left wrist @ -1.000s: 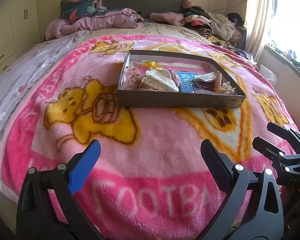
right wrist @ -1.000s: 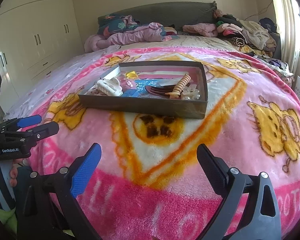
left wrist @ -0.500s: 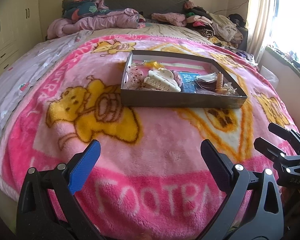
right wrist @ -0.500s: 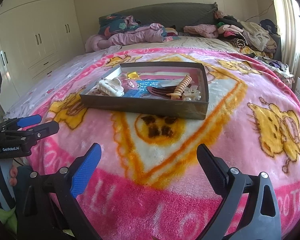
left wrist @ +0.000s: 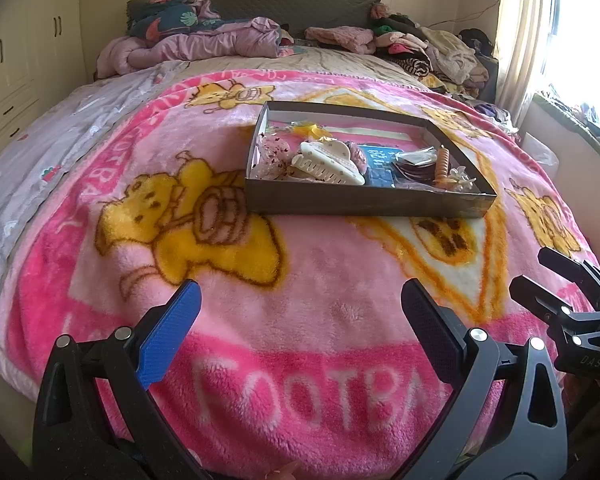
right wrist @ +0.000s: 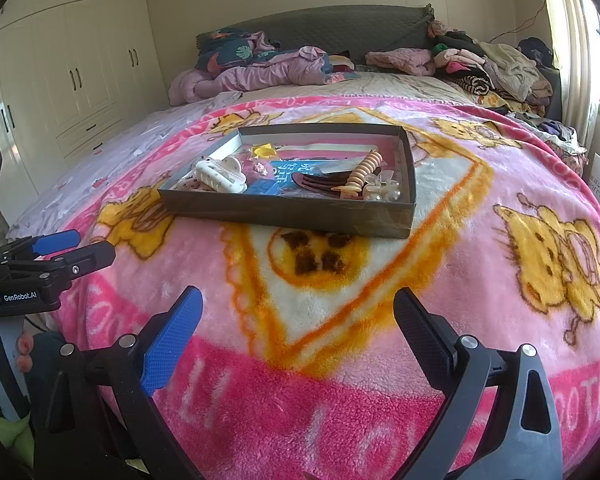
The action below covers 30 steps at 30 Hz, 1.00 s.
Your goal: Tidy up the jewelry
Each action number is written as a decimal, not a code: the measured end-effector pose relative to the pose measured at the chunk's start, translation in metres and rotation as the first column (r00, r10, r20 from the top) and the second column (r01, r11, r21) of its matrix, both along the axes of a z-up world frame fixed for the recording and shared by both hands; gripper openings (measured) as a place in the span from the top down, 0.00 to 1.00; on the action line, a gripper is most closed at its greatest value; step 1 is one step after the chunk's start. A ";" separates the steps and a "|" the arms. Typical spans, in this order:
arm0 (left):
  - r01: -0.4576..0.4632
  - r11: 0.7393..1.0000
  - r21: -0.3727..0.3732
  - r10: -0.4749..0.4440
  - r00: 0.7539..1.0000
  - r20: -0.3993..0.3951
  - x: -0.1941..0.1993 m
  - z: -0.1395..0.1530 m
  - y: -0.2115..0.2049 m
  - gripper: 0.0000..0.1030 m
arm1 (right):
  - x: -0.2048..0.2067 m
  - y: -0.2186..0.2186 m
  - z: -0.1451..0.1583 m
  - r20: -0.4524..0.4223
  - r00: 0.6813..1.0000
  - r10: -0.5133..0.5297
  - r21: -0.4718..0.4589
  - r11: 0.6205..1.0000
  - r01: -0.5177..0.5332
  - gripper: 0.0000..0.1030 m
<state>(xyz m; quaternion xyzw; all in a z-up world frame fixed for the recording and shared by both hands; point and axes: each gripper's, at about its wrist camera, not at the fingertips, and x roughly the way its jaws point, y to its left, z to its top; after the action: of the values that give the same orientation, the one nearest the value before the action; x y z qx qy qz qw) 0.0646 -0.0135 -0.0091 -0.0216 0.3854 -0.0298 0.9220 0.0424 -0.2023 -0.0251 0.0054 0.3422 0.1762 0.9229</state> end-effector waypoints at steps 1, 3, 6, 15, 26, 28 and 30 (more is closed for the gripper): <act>-0.001 1.000 0.000 0.001 1.000 0.000 0.000 0.000 0.000 0.11 | 0.000 0.000 0.000 0.000 1.000 0.001 -0.001 1.000 -0.001 0.09; -0.001 1.000 0.001 0.001 1.000 -0.001 0.000 0.000 0.000 0.11 | 0.000 0.000 0.000 0.000 1.000 0.000 -0.001 1.000 0.000 0.09; -0.003 1.000 0.004 0.003 1.000 -0.002 0.000 -0.001 0.001 0.11 | 0.000 0.000 0.000 0.001 1.000 0.000 -0.001 1.000 0.000 0.09; -0.005 1.000 0.003 0.005 1.000 -0.003 0.000 -0.001 0.002 0.11 | 0.000 0.000 0.000 0.002 1.000 0.000 -0.001 1.000 0.000 0.09; -0.008 1.000 0.004 0.008 1.000 -0.005 -0.001 -0.001 0.004 0.11 | -0.001 0.001 0.001 0.002 1.000 0.001 -0.003 1.000 -0.001 0.09; -0.008 1.000 0.004 0.008 1.000 -0.005 -0.001 -0.001 0.005 0.11 | -0.001 0.001 0.001 0.000 1.000 0.001 -0.002 1.000 -0.001 0.09; -0.010 1.000 0.005 0.010 1.000 -0.005 -0.001 -0.001 0.005 0.11 | -0.001 0.001 0.001 0.002 1.000 0.002 -0.002 1.000 -0.002 0.09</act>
<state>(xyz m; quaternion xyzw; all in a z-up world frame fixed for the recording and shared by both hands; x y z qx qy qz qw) 0.0633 -0.0089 -0.0098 -0.0214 0.3876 -0.0244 0.9213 0.0413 -0.2014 -0.0241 0.0038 0.3416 0.1765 0.9231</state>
